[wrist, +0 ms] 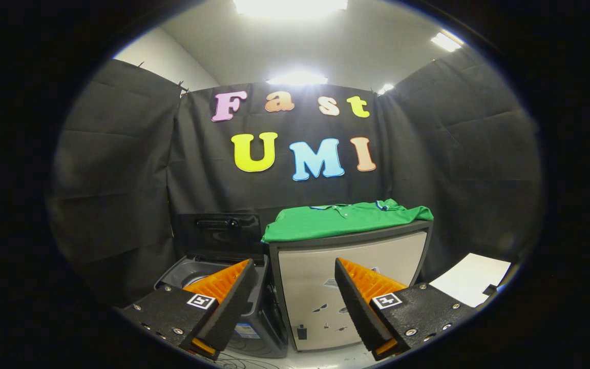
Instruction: Put the clothes into the washing machine and then close the washing machine lid.
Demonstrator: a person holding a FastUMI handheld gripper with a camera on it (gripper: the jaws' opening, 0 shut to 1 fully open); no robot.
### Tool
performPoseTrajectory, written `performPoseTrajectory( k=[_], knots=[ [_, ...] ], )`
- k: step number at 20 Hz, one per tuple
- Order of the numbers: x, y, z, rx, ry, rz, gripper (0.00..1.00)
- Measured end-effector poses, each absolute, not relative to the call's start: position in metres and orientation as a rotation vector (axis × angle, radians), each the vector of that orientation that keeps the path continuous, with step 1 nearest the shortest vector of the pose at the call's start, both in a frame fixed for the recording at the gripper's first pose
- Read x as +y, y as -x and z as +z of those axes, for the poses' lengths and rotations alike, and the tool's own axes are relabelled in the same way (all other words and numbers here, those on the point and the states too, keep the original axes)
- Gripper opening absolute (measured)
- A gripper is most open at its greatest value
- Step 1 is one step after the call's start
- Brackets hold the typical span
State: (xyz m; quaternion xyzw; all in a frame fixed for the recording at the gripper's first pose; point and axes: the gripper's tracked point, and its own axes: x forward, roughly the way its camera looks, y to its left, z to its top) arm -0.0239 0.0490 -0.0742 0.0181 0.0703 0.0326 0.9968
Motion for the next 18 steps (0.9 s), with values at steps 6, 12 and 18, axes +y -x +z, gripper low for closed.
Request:
performPoseTrajectory(
  k=[6,12,18],
  knots=[
    [0.05,0.003,-0.039,0.114,-0.026,0.049,0.95],
    [0.057,-0.033,0.017,0.066,-0.004,0.08,0.95],
    [0.039,-0.102,0.051,0.075,0.034,0.085,0.95]
  ],
)
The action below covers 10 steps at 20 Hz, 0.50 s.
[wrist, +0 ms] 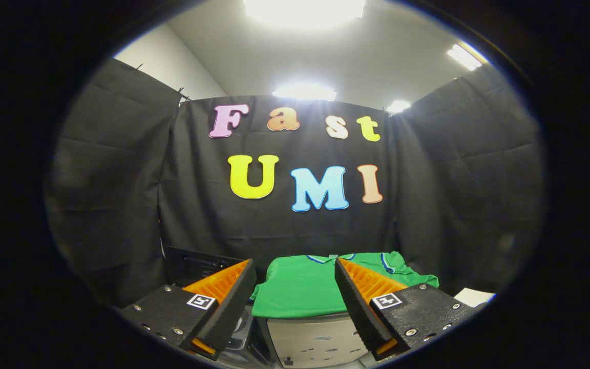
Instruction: Put the clothes into the washing machine and then close the washing machine lid.
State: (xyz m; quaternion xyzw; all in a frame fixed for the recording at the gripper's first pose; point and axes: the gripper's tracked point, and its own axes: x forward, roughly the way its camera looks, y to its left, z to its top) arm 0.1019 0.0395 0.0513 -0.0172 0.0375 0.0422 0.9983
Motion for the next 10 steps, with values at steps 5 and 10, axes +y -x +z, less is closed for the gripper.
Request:
performPoseTrajectory(
  k=[5,10],
  knots=[
    [0.014,-0.161,0.068,0.095,0.034,0.078,0.95],
    [-0.007,-0.214,0.054,0.178,0.064,0.099,0.95]
  ],
)
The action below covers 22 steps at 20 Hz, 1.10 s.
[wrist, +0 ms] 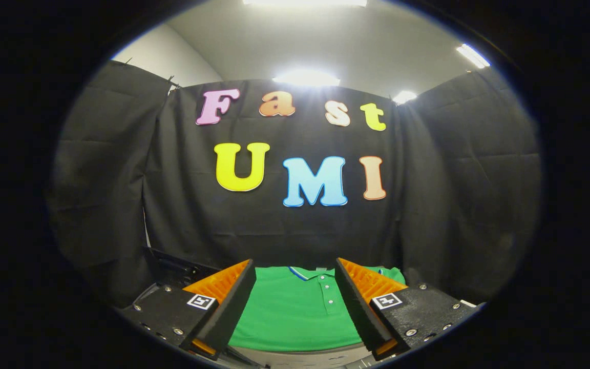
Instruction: Put the clothes into the washing machine and then close the washing machine lid.
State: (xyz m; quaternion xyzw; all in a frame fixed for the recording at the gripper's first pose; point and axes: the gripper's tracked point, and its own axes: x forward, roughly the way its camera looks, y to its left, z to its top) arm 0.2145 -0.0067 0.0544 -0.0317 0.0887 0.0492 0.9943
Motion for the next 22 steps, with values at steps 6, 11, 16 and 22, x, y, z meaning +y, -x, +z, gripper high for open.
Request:
performPoseTrajectory(
  k=[6,11,16,22],
  knots=[
    [-0.03,-0.267,0.003,0.357,0.06,0.107,0.95],
    [-0.045,-0.293,-0.047,0.5,0.078,0.124,0.96],
    [-0.06,-0.316,-0.079,0.587,0.096,0.107,0.96],
    [-0.067,-0.334,-0.106,0.687,0.089,0.123,0.96]
  ],
)
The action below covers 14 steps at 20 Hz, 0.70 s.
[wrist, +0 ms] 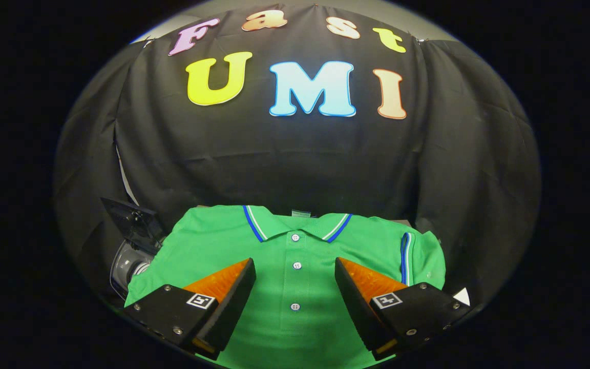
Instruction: Put the clothes into the washing machine and then close the washing machine lid.
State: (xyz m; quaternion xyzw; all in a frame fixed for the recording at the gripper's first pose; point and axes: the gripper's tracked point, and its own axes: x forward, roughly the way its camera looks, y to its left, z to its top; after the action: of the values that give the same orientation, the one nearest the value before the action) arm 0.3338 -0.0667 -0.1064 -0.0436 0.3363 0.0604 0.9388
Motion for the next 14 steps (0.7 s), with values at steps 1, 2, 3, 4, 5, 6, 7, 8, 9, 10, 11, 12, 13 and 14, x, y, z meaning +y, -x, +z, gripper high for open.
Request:
performPoseTrajectory(
  k=[1,2,3,4,5,6,7,8,9,10,11,12,13,14],
  knots=[
    [-0.066,-0.333,-0.113,0.711,0.098,0.13,0.96],
    [-0.066,-0.331,-0.12,0.741,0.113,0.14,0.96],
    [-0.062,-0.33,-0.126,0.752,0.109,0.158,0.95],
    [-0.066,-0.331,-0.119,0.751,0.091,0.154,0.96],
    [-0.069,-0.329,-0.122,0.777,0.059,0.148,0.94],
    [-0.067,-0.33,-0.121,0.778,0.038,0.143,0.95],
    [-0.067,-0.33,-0.125,0.795,0.048,0.145,0.95],
    [-0.066,-0.328,-0.123,0.8,0.059,0.147,0.93],
    [-0.066,-0.327,-0.122,0.811,0.055,0.136,0.93],
    [-0.065,-0.326,-0.121,0.814,0.043,0.125,0.92],
    [-0.065,-0.326,-0.121,0.812,0.041,0.118,0.91],
    [-0.063,-0.325,-0.121,0.814,0.043,0.121,0.88],
    [-0.061,-0.325,-0.121,0.823,0.041,0.129,0.86],
    [-0.059,-0.324,-0.121,0.83,0.037,0.13,0.76]
  ],
)
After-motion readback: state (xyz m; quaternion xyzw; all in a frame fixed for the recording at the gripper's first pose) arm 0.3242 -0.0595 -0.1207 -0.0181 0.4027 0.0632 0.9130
